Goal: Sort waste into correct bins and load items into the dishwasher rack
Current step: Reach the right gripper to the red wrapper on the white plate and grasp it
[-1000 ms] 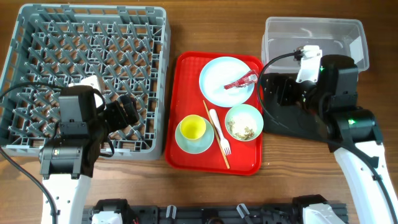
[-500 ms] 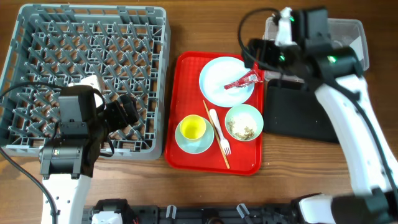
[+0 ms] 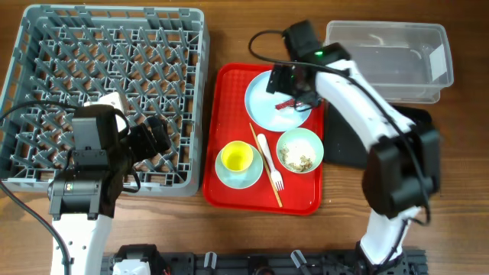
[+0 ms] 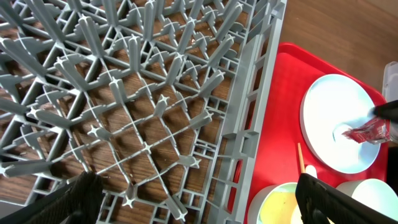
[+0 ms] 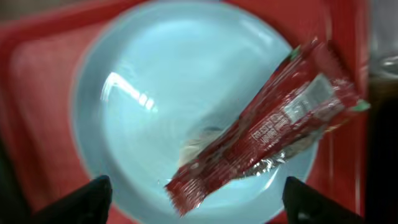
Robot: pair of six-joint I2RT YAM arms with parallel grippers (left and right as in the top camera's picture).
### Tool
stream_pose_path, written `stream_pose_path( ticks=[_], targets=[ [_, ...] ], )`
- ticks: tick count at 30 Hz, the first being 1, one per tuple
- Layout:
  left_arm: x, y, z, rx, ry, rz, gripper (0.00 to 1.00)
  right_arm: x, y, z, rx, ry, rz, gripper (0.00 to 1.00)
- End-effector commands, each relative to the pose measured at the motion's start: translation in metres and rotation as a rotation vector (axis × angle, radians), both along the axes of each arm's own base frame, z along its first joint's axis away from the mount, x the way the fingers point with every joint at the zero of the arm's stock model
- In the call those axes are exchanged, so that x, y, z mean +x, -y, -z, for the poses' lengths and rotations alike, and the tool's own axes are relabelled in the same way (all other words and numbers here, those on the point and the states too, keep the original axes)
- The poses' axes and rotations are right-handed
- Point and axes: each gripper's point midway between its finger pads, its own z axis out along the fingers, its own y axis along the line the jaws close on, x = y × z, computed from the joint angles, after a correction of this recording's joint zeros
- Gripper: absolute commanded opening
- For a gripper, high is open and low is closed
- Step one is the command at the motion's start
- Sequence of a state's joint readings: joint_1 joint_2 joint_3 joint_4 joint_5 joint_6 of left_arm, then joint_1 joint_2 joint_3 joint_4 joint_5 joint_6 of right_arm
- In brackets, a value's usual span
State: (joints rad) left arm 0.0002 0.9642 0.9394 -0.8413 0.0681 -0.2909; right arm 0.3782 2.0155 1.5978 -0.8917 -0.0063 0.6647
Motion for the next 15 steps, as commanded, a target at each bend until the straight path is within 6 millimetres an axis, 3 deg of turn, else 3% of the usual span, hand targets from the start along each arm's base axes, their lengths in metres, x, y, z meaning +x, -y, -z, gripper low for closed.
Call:
stream_pose_path(
  ticks=[1,7,8,15],
  targets=[
    [0.003,-0.002,-0.008,0.003,0.021,-0.014,1.0,-0.002,0.004,0.031,-0.037,-0.066,0.1,0.76],
    [0.003,-0.002,-0.008,0.003,0.021,-0.014,1.0,-0.003,0.005,0.039,-0.044,-0.084,0.101,0.4],
    [0.003,-0.002,-0.008,0.004,0.021,-0.014,1.0,-0.005,0.004,0.038,-0.041,-0.093,0.099,0.27],
    [0.003,-0.002,-0.008,0.004,0.021,-0.014,1.0,-0.019,0.01,0.024,-0.053,-0.123,0.092,0.15]
  ],
)
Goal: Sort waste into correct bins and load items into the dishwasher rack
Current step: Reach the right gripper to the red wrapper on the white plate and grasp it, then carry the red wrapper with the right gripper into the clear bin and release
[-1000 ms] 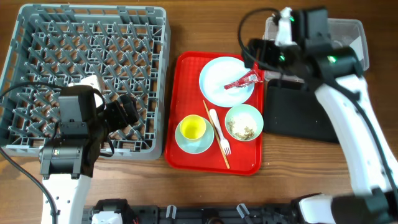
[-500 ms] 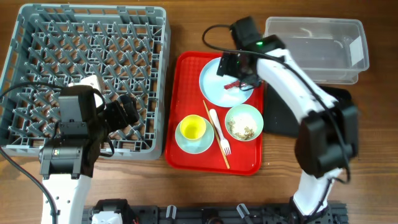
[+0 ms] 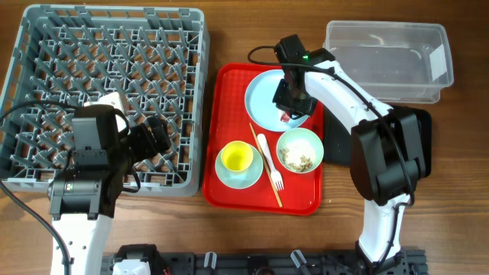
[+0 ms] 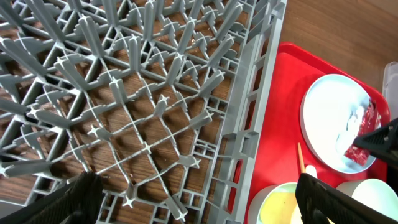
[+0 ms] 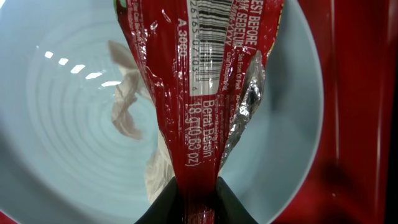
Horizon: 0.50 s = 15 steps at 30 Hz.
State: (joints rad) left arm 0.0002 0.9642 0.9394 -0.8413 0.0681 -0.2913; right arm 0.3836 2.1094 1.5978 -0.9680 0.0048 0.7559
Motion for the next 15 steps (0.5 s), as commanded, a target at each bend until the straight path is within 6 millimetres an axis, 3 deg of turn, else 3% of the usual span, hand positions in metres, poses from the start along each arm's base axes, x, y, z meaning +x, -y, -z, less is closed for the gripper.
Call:
stream_pose_path(
  ticks=[1,7,15],
  targets=[
    [0.003,-0.002,-0.008,0.004,0.021,-0.013,1.0,0.003,0.001,-0.025,0.007,0.048,-0.009,0.1],
    [0.003,-0.002,-0.008,0.003,0.021,-0.013,1.0,0.004,0.002,-0.051,0.015,0.104,-0.046,0.08],
    [0.003,-0.002,-0.008,0.004,0.021,-0.013,1.0,0.004,0.003,-0.07,0.022,0.141,-0.083,0.04]
  ],
)
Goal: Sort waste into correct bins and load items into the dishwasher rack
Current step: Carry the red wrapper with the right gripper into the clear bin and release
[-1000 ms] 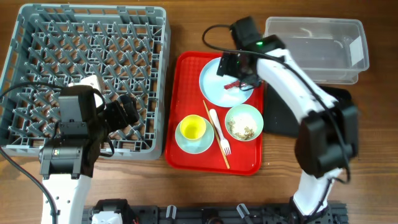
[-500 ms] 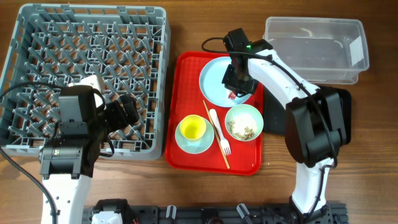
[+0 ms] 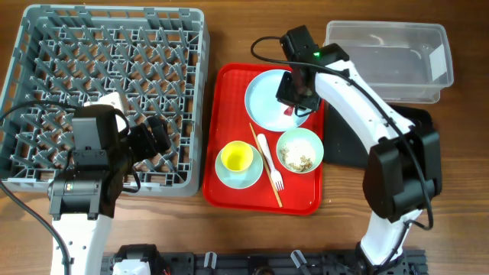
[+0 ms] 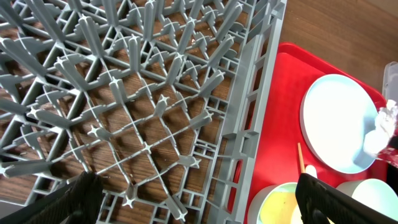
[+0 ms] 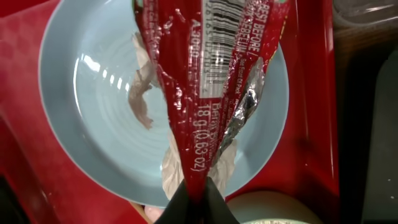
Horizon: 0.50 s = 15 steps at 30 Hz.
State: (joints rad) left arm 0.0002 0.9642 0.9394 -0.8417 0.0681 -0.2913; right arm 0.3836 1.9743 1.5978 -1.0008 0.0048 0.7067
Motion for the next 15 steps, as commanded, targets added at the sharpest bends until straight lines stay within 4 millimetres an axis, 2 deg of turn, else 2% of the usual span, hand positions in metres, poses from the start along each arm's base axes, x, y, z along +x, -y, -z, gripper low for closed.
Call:
stream_pose_path(
  ticks=[1,4,8,12,15],
  targets=[
    [0.003,-0.002,-0.008,0.003,0.021,-0.013,1.0,0.004,0.003,-0.021,-0.009,0.056,-0.045,0.04],
    [0.003,-0.002,-0.008,0.004,0.021,-0.013,1.0,0.011,0.015,-0.041,-0.047,0.127,-0.02,0.04],
    [0.003,-0.002,-0.008,0.004,0.021,-0.013,1.0,0.031,0.042,-0.083,-0.075,0.291,0.053,0.04],
    [0.003,-0.002,-0.008,0.003,0.021,-0.013,1.0,0.058,0.087,-0.132,-0.07,0.478,0.183,0.04],
    [0.003,-0.002,-0.008,0.003,0.022,-0.013,1.0,0.071,0.123,-0.139,-0.076,0.52,0.269,0.04]
  ],
)
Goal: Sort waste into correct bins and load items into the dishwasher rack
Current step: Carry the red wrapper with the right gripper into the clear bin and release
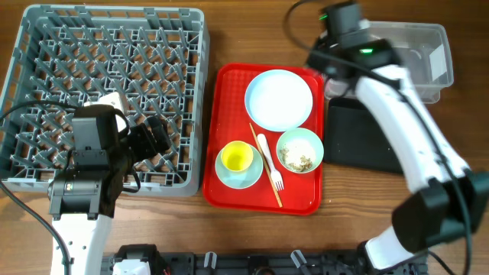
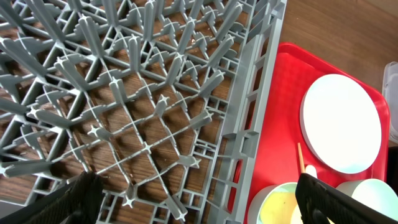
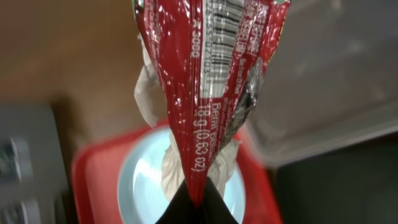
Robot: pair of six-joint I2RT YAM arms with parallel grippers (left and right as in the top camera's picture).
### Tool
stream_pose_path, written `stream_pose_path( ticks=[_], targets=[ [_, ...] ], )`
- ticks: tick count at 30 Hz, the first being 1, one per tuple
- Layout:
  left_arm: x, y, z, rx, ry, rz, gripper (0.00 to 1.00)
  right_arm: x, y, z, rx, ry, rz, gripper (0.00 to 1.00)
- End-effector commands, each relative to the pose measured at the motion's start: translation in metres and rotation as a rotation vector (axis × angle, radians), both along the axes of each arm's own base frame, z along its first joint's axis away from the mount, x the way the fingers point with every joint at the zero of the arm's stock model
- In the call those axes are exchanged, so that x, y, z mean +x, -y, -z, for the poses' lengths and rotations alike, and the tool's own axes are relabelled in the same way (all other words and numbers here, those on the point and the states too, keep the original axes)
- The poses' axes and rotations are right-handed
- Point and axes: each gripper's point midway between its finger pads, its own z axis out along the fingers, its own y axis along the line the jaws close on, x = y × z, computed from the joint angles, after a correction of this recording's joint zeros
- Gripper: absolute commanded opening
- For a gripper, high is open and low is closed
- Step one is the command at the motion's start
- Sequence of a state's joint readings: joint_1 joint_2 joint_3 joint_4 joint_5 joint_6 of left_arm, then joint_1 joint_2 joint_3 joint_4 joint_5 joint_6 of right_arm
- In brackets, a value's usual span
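My right gripper is shut on a red snack wrapper, and a crumpled white tissue hangs pinched with it. They hang high over the far right of the light blue plate, which is bare, next to the clear bin. The right arm hides the wrapper in the overhead view. My left gripper is open and holds nothing, low over the near right corner of the grey dishwasher rack.
The red tray also carries a yellow cup on a saucer, a bowl of food scraps, a white fork and a chopstick. A black bin lies right of the tray, in front of the clear bin.
My right gripper, still shut on the wrapper and tissue, went from just above the plate to higher up and to the back right, beside the clear bin. The plate is now bare. The left arm is unchanged.
My right gripper was open over the wrapper lying on the plate. Then it was shut on the wrapper's end at the plate. Then wrapper and tissue hung from it above the plate, and now they are near the clear bin. The left arm stayed still.
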State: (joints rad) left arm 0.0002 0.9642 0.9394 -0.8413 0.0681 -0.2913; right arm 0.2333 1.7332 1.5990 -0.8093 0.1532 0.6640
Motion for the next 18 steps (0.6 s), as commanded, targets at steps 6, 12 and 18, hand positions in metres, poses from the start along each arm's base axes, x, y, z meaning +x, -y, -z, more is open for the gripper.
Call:
stream_pose_path(
  ticks=[6,12,18],
  targets=[
    [0.003,-0.002,-0.008,0.003,0.021,-0.013,1.0,0.023,0.101,0.013,-0.041,0.01,0.225,0.08],
    [0.003,-0.002,-0.008,0.003,0.021,-0.013,1.0,0.046,0.098,0.023,0.014,0.041,0.105,0.35],
    [0.003,-0.002,-0.008,0.003,0.021,-0.013,1.0,0.045,0.088,-0.015,0.009,0.135,0.003,0.55]
  ],
)
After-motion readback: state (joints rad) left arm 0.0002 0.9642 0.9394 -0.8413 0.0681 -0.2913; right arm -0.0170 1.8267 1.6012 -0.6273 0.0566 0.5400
